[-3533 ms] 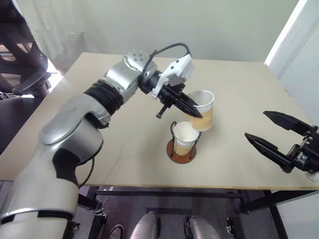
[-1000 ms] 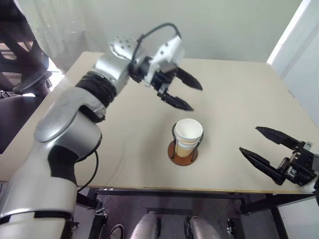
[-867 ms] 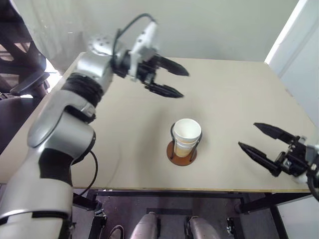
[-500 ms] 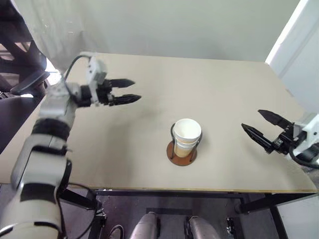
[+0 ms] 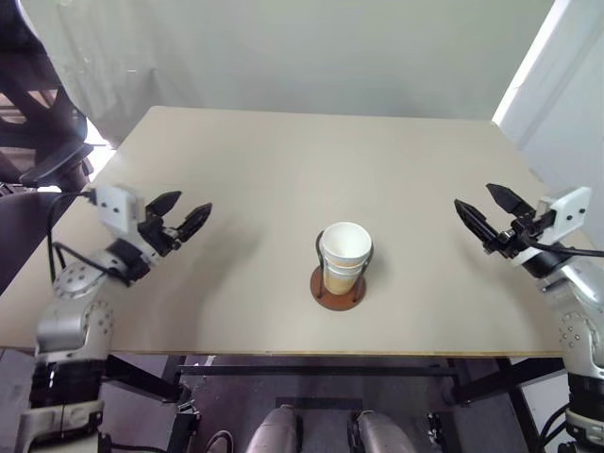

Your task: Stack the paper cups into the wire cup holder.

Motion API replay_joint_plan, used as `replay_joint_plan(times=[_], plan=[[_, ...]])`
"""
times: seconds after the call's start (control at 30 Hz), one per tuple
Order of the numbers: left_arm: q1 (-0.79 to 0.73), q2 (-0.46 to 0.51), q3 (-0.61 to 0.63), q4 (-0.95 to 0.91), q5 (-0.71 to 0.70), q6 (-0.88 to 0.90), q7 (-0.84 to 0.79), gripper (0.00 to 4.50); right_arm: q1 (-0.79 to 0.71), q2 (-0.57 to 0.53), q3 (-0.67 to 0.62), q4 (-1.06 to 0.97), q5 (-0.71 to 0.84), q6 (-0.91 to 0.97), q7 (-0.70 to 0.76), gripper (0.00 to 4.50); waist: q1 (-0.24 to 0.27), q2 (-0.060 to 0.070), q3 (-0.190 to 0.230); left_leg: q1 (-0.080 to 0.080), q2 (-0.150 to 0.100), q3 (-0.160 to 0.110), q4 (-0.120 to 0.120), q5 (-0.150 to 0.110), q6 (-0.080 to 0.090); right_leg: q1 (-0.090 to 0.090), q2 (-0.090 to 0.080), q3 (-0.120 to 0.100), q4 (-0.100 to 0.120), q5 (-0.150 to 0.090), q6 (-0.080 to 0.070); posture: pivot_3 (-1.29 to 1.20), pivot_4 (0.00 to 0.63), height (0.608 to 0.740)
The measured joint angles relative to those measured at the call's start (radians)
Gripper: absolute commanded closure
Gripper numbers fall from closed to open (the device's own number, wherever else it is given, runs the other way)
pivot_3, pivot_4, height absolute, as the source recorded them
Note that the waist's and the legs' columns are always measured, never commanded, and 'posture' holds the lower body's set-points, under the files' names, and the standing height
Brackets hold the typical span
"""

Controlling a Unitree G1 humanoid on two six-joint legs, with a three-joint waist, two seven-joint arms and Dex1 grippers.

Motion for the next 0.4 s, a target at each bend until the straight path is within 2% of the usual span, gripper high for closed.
replay_joint_plan(times=[0.2,0.4], plan=[[0.119,-0.069,0.062,-0.102,0.006,0.034,0.09,0.96,-0.072,0.015,0.037,0.124,-0.03,-0.013,0.014,1.12,-0.007,0.0,0.0,0.006,0.004,0.0,-0.014,0.004,-0.009,-0.001,0.004,0.0,0.0,0.003,-0.006,0.0,0.15,0.74],[0.213,-0.115,0.113,-0.21,0.006,0.055,0.141,0.96,-0.148,0.033,0.084,0.213,-0.06,-0.01,0.017,1.12,-0.012,0.0,0.0,0.008,0.01,0.0,-0.016,0.006,-0.007,-0.001,0.008,-0.001,0.0,0.0,-0.012,0.0,0.15,0.74]])
